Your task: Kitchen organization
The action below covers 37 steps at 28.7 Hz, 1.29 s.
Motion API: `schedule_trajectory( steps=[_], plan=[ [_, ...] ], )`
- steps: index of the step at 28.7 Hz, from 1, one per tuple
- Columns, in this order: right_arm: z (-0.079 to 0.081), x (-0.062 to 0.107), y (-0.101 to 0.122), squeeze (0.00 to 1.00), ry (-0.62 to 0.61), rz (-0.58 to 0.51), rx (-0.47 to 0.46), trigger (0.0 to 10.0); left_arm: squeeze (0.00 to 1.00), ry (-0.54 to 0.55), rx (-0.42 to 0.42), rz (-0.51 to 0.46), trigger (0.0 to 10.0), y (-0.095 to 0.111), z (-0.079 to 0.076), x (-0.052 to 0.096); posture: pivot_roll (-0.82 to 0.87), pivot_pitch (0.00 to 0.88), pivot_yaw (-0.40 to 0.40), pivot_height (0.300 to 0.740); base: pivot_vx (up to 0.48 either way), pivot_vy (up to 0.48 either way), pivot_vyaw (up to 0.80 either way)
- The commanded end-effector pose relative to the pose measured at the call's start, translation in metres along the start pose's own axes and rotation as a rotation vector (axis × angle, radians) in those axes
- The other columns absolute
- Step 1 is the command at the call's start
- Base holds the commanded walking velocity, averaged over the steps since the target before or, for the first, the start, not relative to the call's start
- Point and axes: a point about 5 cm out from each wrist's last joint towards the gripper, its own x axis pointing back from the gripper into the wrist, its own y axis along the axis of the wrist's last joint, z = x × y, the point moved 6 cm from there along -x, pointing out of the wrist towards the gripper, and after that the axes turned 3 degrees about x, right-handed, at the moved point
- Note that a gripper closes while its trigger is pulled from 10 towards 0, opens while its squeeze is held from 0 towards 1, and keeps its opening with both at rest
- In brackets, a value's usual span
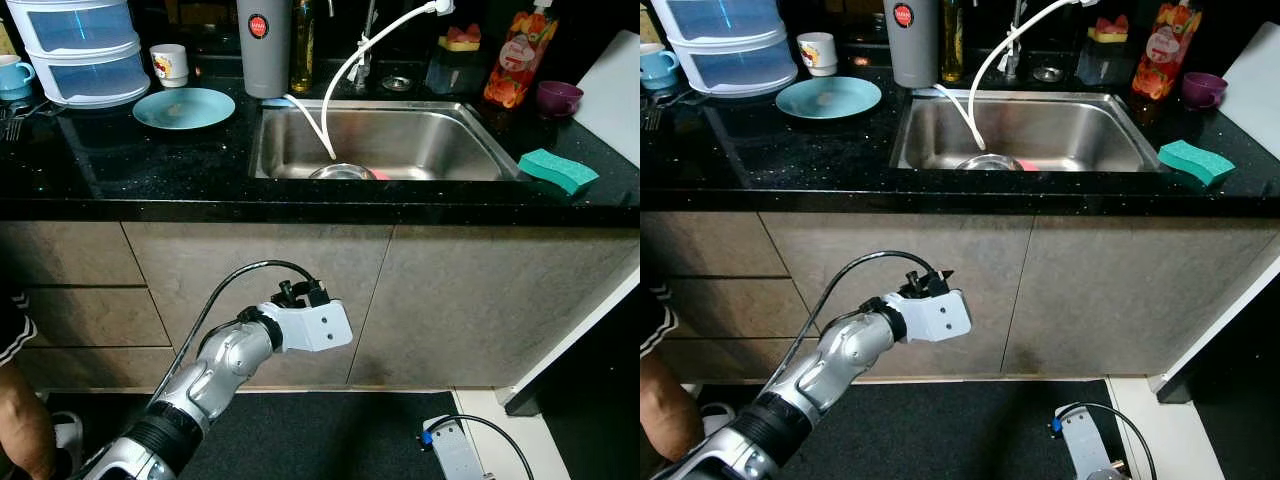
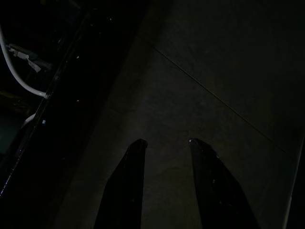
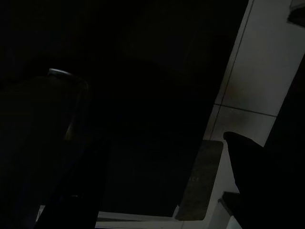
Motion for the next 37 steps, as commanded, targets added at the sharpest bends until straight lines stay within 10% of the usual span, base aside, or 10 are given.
schedule_trajectory(
  steps=[1,37],
  plan=[
    [-0.0003,0.0005,-0.0069,0.0,0.004,0.017,0.002,10.0,0.0,-0.012,-0.008,-0.002,10.0,0.0016,-0.0063,0.0011,0.09,0.025,-0.04,0.74,0.0,0.0,0.0],
    [-0.0026,0.0009,-0.0089,0.0,-0.002,0.021,0.001,10.0,0.0,-0.01,-0.006,-0.007,10.0,0.0058,-0.0072,0.0021,0.08,0.031,-0.048,0.74,0.0,0.0,0.0]
  ],
)
